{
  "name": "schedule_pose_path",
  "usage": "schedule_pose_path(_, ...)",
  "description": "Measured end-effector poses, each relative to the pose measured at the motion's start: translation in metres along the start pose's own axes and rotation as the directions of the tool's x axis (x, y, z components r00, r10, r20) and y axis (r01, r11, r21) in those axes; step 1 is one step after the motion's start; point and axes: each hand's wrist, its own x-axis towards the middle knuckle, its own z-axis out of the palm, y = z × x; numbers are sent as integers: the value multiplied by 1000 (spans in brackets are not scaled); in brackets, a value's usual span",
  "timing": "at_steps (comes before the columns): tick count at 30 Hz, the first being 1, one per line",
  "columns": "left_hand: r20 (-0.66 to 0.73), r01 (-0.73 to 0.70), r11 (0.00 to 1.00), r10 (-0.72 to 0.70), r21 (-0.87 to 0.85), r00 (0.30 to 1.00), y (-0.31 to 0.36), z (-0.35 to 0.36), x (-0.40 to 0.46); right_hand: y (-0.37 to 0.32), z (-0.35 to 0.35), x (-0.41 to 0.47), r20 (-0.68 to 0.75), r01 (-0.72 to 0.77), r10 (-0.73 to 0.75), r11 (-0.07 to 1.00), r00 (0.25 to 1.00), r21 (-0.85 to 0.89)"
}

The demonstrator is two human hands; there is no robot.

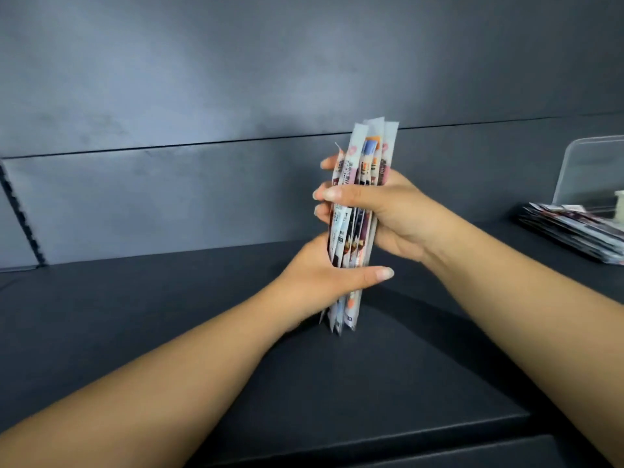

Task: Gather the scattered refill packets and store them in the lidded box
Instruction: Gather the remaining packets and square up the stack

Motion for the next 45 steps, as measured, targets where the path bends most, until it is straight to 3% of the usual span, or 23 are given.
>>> schedule_pose_path(5, -47, -15, 1000, 15, -11, 999, -5, 5, 1, 3, -1, 0, 38, 13, -12, 999, 999, -31)
schedule_pose_path(8, 6, 59, 998, -59, -7, 998, -8, 11, 1, 11, -4, -3, -5, 0, 0, 994, 1000, -112)
schedule_pose_path(12, 44, 54, 998, -54, 15, 998, -7, 13, 1, 16, -9, -13, -5, -10, 9, 968, 1000, -252)
schedule_pose_path(14, 64, 119, 990, -114, -77, 991, -6, 14, 0, 14, -11, -15, -22, -9, 2, 948, 1000, -318)
schedule_pose_path(16, 142, 205, 936, -170, -286, 975, 0, 16, -2, 9, -16, -18, -21, -22, 17, 959, 1000, -281)
schedule_pose_path(19, 323, 301, 802, -144, -515, 936, 15, 20, -3, 0, -31, -26, 42, -56, 57, 998, 997, -21)
schedule_pose_path(21, 462, 384, 729, -104, -567, 881, 28, 28, -4, -5, -44, -38, 58, -75, 72, 996, 996, 52)
schedule_pose_path(24, 585, 469, 696, -87, -543, 806, 46, 55, -7, -19, -65, -62, 36, -75, 74, 997, 997, 12)
schedule_pose_path(27, 551, 447, 724, -111, -525, 827, 66, 96, -1, -46, -91, -90, -25, -63, 62, 997, 998, -54)
schedule_pose_path(32, 326, 320, 814, -171, -485, 930, 91, 180, 23, -86, -151, -140, -117, -10, -18, 973, 993, -230)
schedule_pose_path(35, 225, 262, 857, -177, -444, 958, 105, 231, 38, -97, -190, -158, -235, -23, -32, 974, 971, -227)
schedule_pose_path(45, 207, 262, 848, -185, -460, 961, 121, 297, 68, -114, -259, -185, -239, -85, 56, 990, 969, -113)
